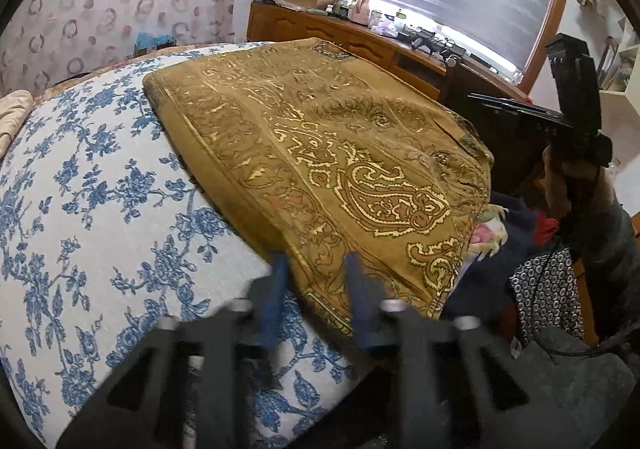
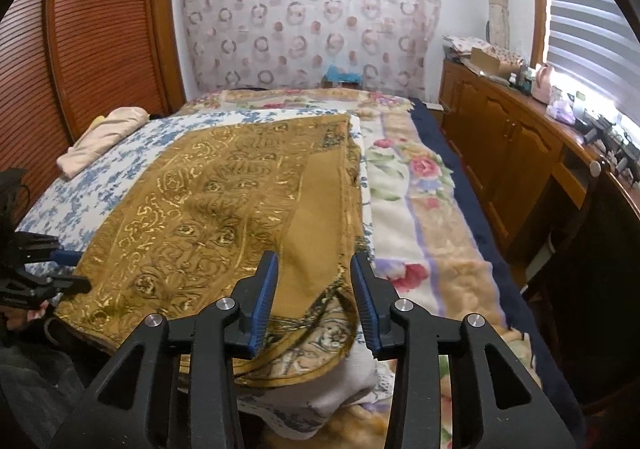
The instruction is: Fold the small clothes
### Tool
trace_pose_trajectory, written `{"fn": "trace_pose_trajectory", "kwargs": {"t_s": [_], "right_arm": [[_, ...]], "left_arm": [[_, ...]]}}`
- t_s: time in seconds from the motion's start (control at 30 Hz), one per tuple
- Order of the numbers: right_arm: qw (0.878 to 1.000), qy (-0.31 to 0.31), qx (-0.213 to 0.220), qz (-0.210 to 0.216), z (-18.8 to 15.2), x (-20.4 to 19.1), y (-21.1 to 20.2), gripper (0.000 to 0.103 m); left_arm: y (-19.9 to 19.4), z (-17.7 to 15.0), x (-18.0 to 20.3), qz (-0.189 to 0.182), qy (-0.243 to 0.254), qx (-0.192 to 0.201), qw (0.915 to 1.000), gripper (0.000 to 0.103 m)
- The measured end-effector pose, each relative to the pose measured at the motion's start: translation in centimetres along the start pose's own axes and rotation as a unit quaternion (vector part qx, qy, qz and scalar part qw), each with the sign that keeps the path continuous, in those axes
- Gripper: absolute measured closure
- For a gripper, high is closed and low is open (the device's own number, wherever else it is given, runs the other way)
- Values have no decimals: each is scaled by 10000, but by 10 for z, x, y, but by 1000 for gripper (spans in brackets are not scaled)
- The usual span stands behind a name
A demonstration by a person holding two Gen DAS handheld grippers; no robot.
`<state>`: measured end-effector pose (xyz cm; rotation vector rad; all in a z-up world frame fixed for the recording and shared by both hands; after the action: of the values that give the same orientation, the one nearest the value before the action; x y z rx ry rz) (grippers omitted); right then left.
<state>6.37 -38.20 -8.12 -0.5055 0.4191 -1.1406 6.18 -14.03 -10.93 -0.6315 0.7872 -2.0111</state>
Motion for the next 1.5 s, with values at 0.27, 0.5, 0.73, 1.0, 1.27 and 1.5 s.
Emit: {"fn": "trace_pose_trajectory", "kwargs": {"t_s": [0.27,0.5,0.73,1.0,1.27,1.5], "right_arm": [[9993,-132,-40,361,1,-25,0,59],[9955,-392,22,858,8,-62,-5,43],[9912,-560,110,1196,13,-82,-11,32],[9928,-534,-243,1047,-2,-73,18,31],[9955,-297,-557,709,-20,-43,36,31],[9942,-147,-545,917,-18,-30,40,77]], "left_arm": [[-25,34,1,-281,3,400,9988,103],[-31,91,6,-331,97,807,9961,103],[-6,134,-1,-272,12,817,9963,103],[8,150,-15,-192,-155,799,9965,103],[2,151,-18,-97,-161,890,9959,103],[0,151,-17,-23,-107,920,9957,103]]}}
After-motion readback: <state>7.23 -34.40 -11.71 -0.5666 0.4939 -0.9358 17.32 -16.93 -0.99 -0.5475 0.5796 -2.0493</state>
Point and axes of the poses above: each gripper's, at about its wrist camera, not at the fingertips, and y roughly the way its jaws point, x to its right, z to its top, the point moved 3 cm from there along y, roughly the way its jaws point, and after that the axes turned 8 degrees about z, right-handed, at the moved point
